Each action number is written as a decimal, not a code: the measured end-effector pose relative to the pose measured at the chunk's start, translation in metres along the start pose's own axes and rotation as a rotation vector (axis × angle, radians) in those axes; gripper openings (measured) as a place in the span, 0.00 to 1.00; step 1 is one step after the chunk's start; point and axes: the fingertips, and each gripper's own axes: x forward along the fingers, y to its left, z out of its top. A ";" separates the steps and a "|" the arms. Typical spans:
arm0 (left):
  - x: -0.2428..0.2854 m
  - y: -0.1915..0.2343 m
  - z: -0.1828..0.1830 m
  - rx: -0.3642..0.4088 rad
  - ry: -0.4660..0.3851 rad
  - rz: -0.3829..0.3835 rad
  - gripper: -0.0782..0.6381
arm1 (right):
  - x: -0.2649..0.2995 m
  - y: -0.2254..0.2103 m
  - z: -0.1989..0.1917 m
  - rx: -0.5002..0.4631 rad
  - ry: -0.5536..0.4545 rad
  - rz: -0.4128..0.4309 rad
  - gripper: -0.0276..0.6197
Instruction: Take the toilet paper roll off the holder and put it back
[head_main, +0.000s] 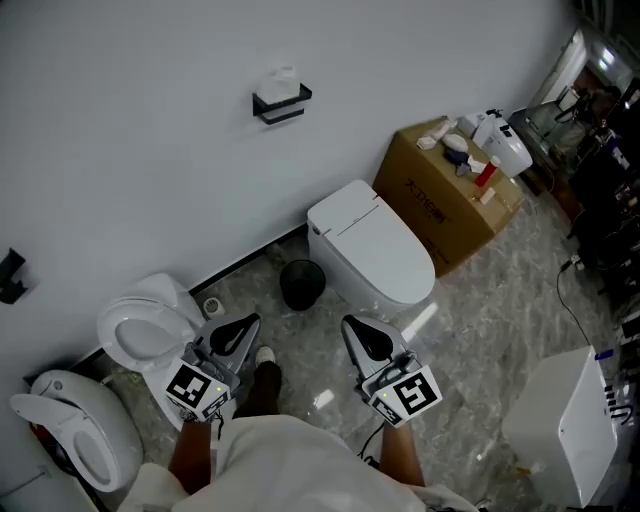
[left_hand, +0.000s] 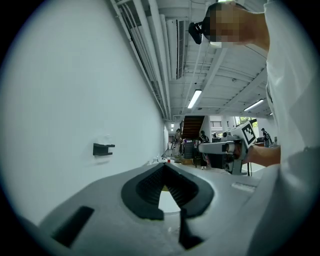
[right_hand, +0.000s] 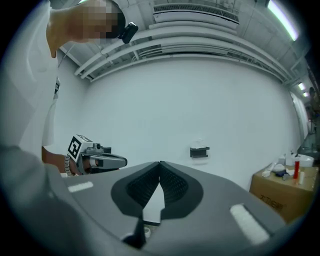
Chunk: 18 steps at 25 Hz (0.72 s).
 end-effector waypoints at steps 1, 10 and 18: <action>0.012 0.020 0.004 -0.001 -0.001 -0.009 0.11 | 0.019 -0.013 0.004 0.000 -0.001 -0.011 0.05; 0.114 0.180 0.054 0.031 -0.047 -0.056 0.11 | 0.180 -0.106 0.046 -0.042 -0.024 -0.027 0.05; 0.158 0.225 0.072 0.029 -0.065 -0.002 0.11 | 0.233 -0.151 0.055 -0.054 -0.006 0.027 0.05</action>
